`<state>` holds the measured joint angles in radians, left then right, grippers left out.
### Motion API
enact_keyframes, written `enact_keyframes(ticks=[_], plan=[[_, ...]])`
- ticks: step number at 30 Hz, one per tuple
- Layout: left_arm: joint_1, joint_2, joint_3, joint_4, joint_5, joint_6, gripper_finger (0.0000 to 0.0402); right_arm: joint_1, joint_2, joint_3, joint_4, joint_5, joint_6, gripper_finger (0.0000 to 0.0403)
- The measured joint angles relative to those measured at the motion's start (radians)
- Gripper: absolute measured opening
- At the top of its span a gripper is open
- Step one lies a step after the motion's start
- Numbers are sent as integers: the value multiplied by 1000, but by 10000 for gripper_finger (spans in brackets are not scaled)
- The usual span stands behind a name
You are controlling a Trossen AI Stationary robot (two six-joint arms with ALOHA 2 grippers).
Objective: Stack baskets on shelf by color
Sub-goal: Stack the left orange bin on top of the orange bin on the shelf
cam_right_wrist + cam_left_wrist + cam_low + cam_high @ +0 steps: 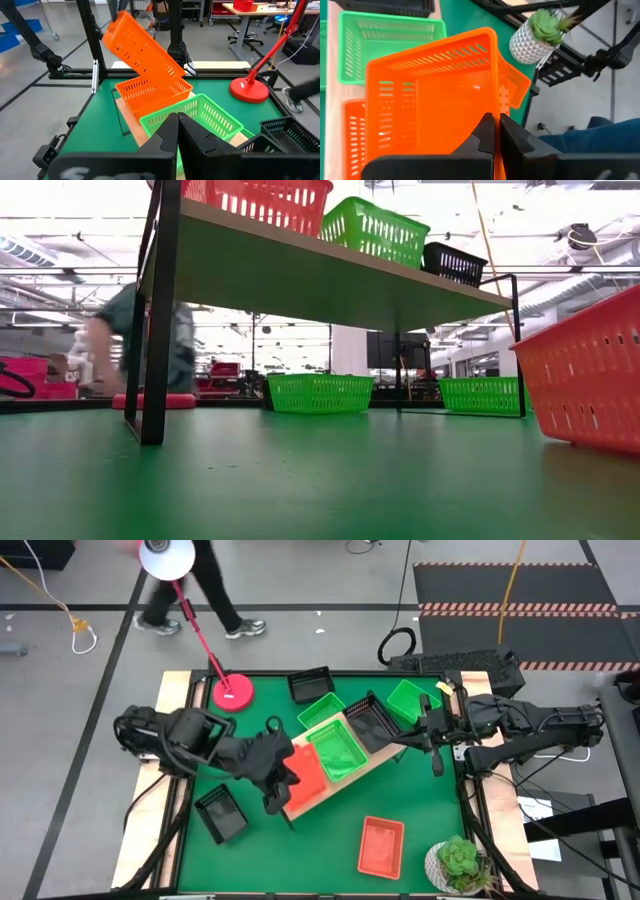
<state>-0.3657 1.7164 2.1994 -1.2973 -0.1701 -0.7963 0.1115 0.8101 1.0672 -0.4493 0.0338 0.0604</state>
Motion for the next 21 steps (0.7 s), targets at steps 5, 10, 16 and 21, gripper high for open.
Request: enact_keyframes(ticks=[5,10,16,21], plan=[[-23,19,0,-8,-78,-28,7,-25,0,0,2,0,-2,2],[-28,20,0,-99,-88,-100,7,-49,0,0,2,0,-2,2],[-27,20,0,-151,-96,-124,7,-73,0,0,2,0,-2,2],[-26,27,0,-153,-125,-77,8,-97,0,0,2,-1,-31,2]])
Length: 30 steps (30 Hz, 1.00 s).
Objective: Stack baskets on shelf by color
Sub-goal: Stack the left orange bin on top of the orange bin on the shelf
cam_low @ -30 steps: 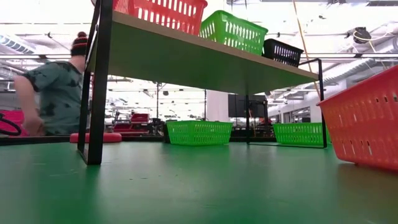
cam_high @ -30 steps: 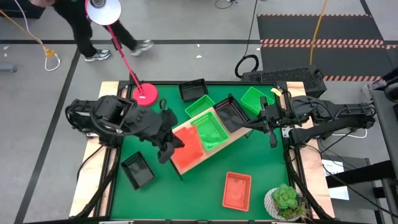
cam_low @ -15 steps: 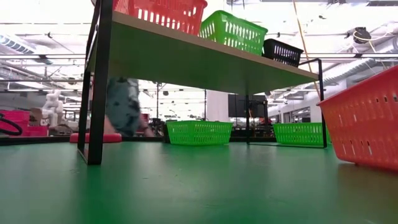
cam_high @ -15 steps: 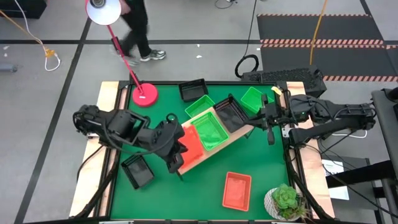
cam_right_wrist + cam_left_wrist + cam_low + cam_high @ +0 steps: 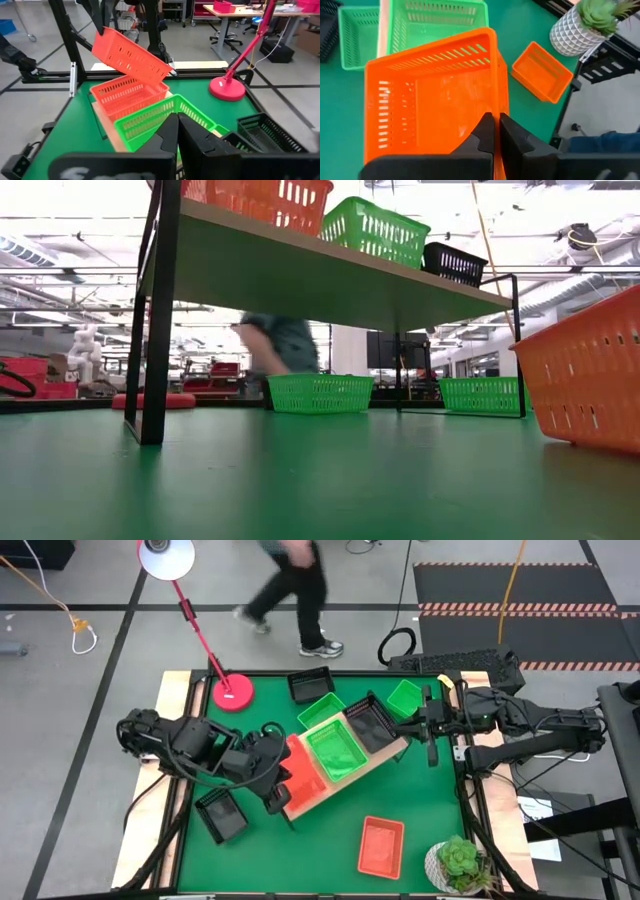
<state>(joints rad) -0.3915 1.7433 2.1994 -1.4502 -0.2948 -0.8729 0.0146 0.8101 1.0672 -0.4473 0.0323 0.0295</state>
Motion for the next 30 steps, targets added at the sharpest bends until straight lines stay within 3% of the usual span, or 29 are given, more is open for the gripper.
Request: enact_keyframes(ticks=[26,30], plan=[[-3,143,-1,-40,21,45,33,-22,0,0,0,-4,-15,2],[-2,151,-1,-40,32,33,61,-22,0,0,0,-7,-15,2]])
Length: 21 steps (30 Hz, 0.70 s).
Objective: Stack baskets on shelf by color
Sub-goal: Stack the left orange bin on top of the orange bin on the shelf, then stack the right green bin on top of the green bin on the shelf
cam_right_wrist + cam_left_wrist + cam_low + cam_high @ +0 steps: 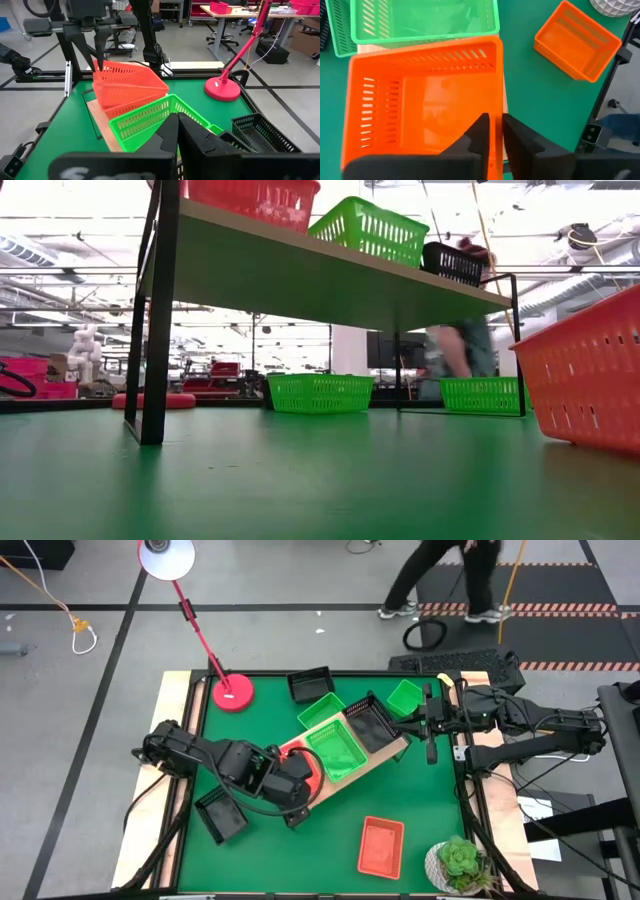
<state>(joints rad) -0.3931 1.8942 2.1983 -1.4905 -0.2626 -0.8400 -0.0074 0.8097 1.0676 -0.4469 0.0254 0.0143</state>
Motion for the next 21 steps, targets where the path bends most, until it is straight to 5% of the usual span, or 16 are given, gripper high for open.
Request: enact_keyframes(ticks=[11,21], plan=[[8,-24,0,44,19,-6,162,0,0,0,0,-4,62,2],[13,-12,-4,48,19,78,107,3,0,0,1,-34,105,2]])
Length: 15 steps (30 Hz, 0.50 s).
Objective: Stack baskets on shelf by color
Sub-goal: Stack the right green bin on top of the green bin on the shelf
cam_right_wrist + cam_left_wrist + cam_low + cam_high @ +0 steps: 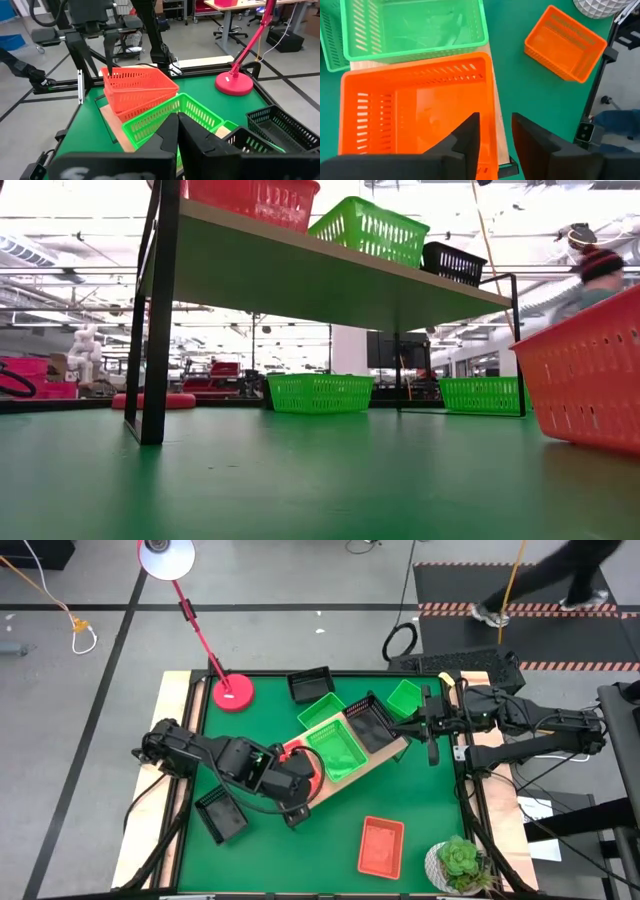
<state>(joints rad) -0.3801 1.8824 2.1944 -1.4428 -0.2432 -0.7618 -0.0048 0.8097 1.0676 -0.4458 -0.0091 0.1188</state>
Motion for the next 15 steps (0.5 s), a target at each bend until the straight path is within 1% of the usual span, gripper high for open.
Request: enact_keyframes(ticks=[3,8,12,15], plan=[[3,-2,-29,16,0,8,90,0,0,0,1,0,0,2],[5,-1,-85,59,9,8,74,0,0,0,10,0,0,2],[6,-1,-92,104,16,-9,63,0,0,0,9,0,0,2],[7,-4,-92,105,2,-33,51,0,0,0,9,0,0,2]])
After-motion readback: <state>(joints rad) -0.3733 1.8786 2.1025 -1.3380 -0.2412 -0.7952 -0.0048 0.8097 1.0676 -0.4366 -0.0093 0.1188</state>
